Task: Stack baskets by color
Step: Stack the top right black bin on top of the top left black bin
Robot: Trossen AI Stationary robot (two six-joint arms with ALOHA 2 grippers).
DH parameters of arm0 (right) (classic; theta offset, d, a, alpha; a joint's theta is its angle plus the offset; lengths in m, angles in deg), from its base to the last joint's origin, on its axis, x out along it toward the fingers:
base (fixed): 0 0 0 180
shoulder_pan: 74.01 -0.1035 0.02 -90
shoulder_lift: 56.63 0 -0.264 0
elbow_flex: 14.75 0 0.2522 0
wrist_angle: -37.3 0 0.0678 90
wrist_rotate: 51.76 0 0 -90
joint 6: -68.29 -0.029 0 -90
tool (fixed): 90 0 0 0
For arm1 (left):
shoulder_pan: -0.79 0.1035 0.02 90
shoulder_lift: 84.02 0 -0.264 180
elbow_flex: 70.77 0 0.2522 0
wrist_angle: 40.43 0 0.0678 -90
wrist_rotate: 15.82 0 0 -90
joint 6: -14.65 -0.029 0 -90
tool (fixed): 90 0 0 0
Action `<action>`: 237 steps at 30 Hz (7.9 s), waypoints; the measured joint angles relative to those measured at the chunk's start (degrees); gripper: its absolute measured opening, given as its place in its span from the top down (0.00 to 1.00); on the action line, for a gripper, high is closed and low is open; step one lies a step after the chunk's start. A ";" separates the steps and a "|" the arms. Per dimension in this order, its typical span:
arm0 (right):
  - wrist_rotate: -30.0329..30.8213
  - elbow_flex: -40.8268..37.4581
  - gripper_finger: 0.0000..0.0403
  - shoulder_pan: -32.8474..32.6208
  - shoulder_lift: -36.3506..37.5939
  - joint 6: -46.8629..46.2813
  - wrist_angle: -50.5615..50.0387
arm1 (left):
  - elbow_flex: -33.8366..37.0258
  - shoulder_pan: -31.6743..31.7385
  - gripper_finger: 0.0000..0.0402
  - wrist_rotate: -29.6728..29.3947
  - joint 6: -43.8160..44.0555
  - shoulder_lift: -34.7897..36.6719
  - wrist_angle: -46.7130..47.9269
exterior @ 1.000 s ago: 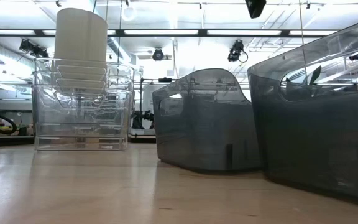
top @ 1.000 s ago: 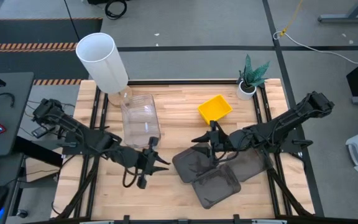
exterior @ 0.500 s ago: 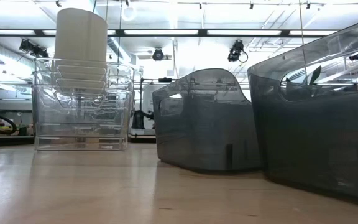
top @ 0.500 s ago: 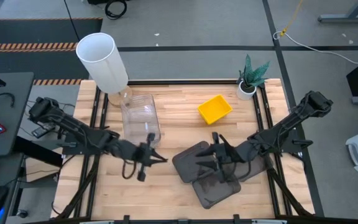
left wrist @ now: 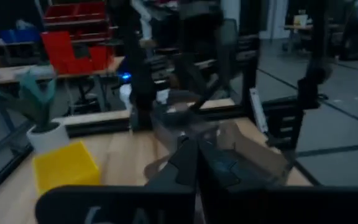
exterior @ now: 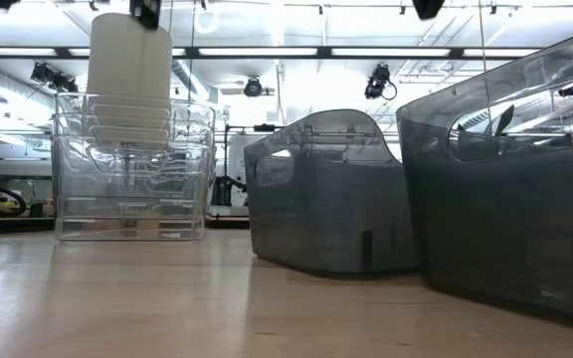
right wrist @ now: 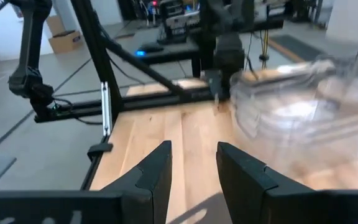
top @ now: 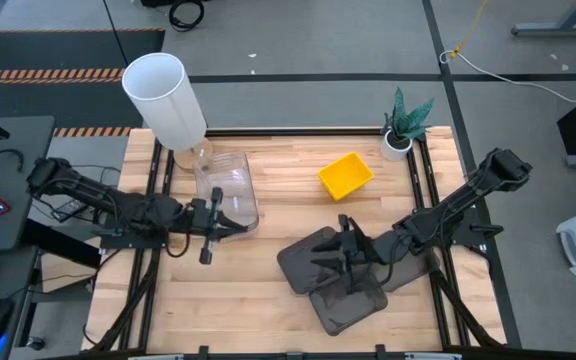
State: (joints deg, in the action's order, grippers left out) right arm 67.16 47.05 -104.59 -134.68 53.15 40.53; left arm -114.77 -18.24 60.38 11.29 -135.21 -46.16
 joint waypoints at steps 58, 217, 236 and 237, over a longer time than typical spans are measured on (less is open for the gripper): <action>-3.72 3.62 0.67 5.70 0.91 6.11 -7.46 | 26.84 -1.83 0.98 -4.14 3.39 51.07 22.46; -19.28 40.14 0.99 12.01 -0.67 -13.16 -104.16 | 27.96 -1.81 0.90 0.43 5.65 50.84 19.73; -16.55 40.37 0.99 14.82 -6.49 -1.54 -80.21 | 27.96 -1.84 0.90 0.43 5.65 50.85 19.77; -17.65 41.07 0.99 14.99 -7.85 -0.50 -80.43 | 27.96 -1.83 0.90 0.43 5.65 50.85 19.84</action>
State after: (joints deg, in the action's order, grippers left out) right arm 49.51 88.12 -89.60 -142.53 52.65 -39.90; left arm -86.81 -20.07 60.81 16.93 -84.36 -26.32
